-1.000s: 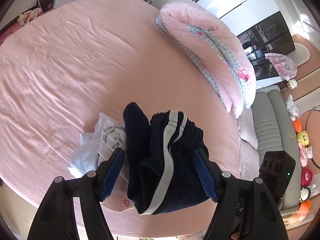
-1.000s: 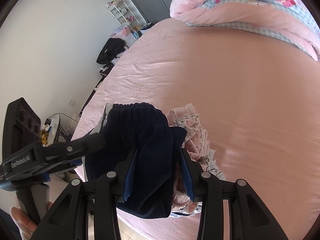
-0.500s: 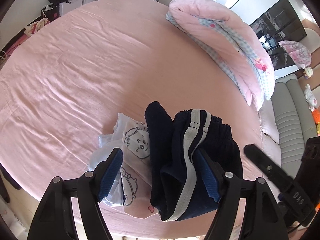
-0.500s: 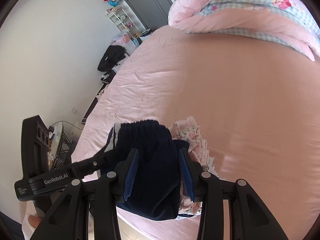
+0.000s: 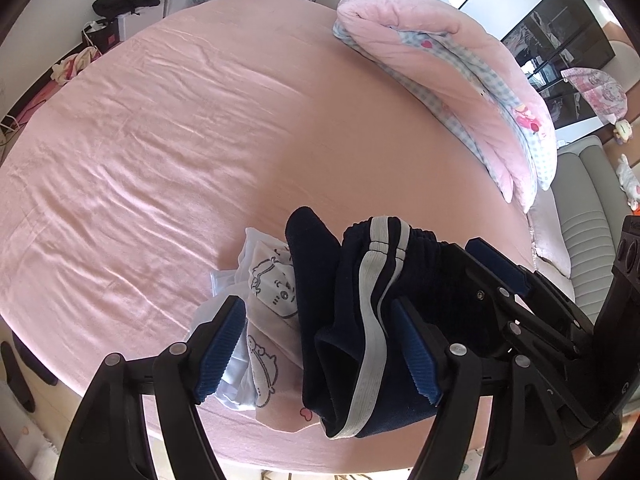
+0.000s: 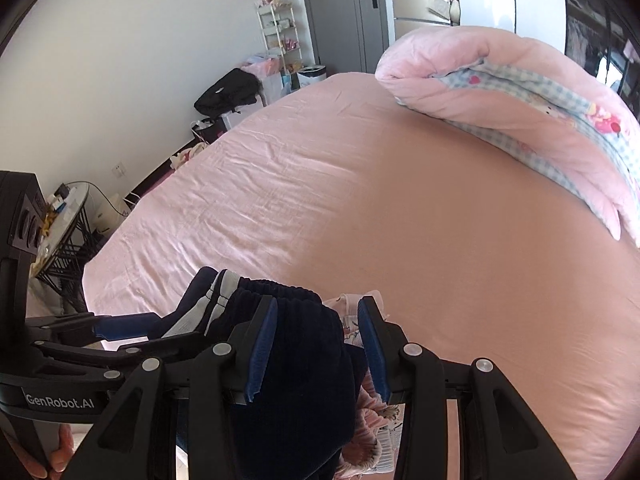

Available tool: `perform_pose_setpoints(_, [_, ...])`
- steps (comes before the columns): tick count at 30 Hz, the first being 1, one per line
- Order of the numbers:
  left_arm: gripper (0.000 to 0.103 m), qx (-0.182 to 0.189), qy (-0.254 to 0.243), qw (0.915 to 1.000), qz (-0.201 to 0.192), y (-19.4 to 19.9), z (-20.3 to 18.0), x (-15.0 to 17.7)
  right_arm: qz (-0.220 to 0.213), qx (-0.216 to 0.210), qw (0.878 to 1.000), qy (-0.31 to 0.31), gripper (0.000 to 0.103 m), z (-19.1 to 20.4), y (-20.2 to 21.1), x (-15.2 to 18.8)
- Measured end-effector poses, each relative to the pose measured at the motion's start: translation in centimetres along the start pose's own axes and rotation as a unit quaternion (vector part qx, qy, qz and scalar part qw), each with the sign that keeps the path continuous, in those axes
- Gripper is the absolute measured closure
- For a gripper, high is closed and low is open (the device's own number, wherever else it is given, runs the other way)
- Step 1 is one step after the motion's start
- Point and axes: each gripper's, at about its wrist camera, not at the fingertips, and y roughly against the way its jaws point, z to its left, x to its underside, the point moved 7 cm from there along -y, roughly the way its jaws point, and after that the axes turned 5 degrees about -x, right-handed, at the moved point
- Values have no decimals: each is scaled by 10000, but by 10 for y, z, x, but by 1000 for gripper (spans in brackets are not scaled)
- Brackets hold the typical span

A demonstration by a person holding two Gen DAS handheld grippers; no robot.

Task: Fold clothes
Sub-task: 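Lower the pants onto the clothes stack and open the left gripper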

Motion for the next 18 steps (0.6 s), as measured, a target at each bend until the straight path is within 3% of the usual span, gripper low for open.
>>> perform_pose_setpoints(10, [29,241,65,9996,-102,17,-6,0,1,57,10000,79,61,7,25,-5])
perform_pose_setpoints(15, [29,50,-43,9991,-420,40,-11,0,-75,245,9997,35,41,4,45,-1])
perform_pose_setpoints(18, [26,-76,-18,9991,-420,41,-9,0,-80,195,9998,-60,33,1,51,0])
